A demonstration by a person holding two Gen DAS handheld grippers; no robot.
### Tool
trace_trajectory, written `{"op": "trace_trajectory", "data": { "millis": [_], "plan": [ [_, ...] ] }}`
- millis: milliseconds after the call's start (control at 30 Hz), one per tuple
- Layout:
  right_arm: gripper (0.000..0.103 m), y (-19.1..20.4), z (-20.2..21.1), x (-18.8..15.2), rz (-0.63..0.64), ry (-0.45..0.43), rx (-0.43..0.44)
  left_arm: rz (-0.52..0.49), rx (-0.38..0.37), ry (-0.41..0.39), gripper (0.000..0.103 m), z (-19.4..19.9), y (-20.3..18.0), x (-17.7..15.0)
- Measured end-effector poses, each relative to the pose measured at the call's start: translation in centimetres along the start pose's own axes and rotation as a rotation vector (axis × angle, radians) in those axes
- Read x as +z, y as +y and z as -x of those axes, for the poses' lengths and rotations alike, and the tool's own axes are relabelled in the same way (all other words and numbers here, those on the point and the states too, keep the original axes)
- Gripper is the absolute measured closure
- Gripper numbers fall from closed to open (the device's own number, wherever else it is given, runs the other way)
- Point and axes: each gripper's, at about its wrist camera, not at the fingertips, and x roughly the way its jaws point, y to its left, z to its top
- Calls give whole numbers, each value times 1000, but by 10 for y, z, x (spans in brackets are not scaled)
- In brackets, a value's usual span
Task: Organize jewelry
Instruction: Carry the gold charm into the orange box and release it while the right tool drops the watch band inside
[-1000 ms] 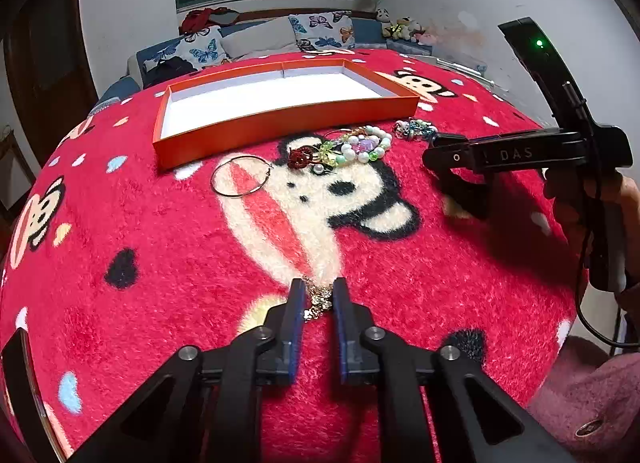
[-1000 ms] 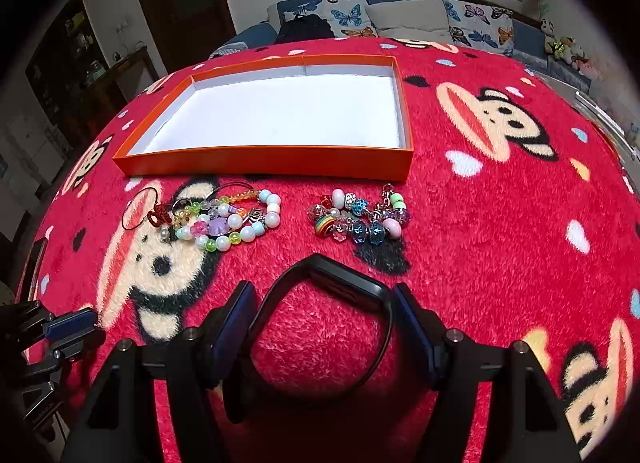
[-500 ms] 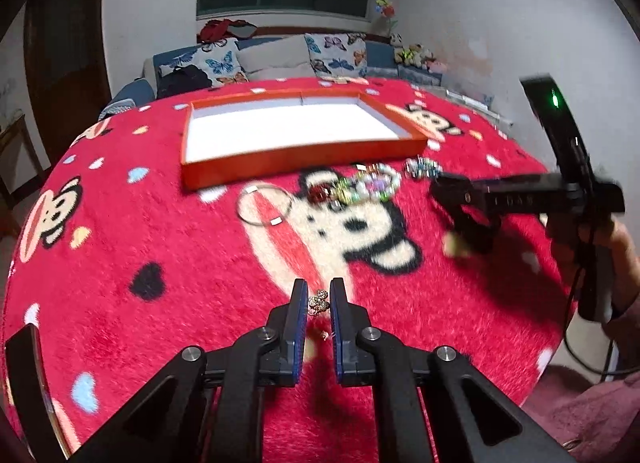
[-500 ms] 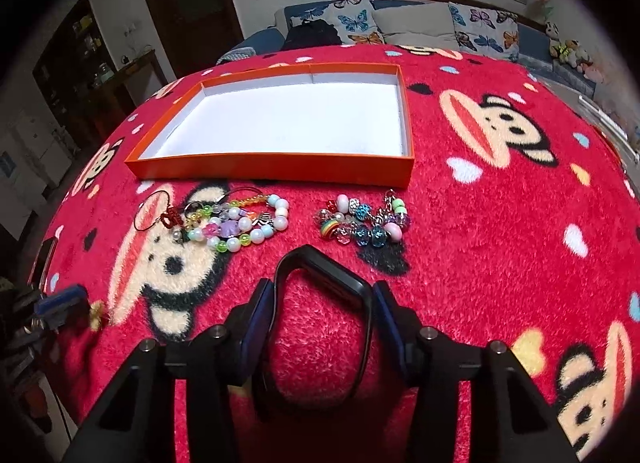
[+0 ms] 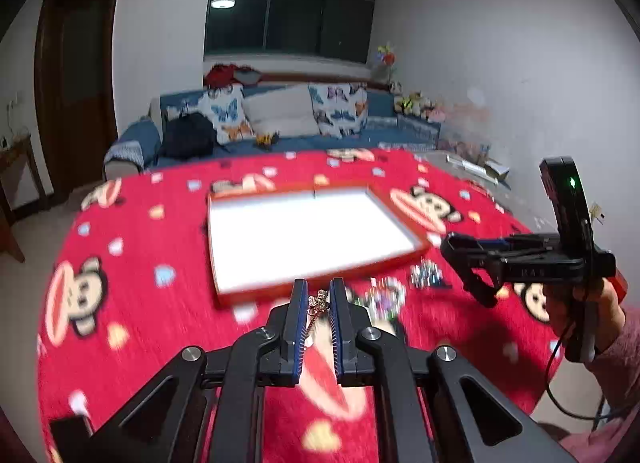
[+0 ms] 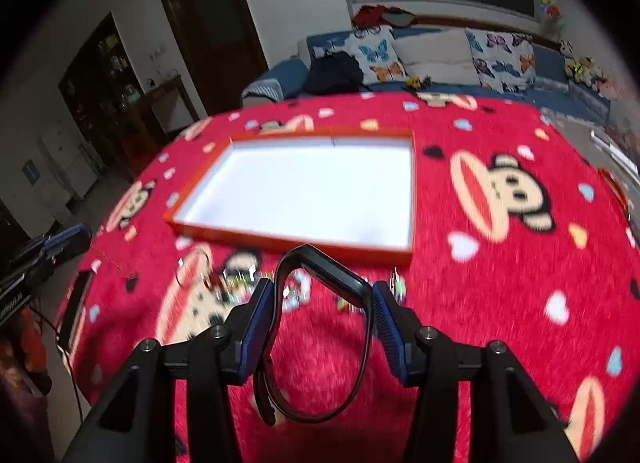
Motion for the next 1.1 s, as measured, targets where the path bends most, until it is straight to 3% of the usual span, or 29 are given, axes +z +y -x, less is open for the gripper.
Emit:
{"op": "trace_trajectory", "data": {
  "millis": [167,400,567,867,1100],
  "plan": [
    [48,0,6,26,30,-45,23,-25,3,-44,92,-4,8,45],
    [48,-6,-11,52,59,-61,17,-38,26,-3,92,-50,24,79],
    [48,-13,-34,58,76,-37,10,-18,25,63,92,-93,36,77],
    [48,-13,-74,57,121,19,-33,-7,34,191,92,-160,52,43],
    [48,-19,-100,55,121,73,-46,-6,53,249,92,-186,59,22]
  ]
}}
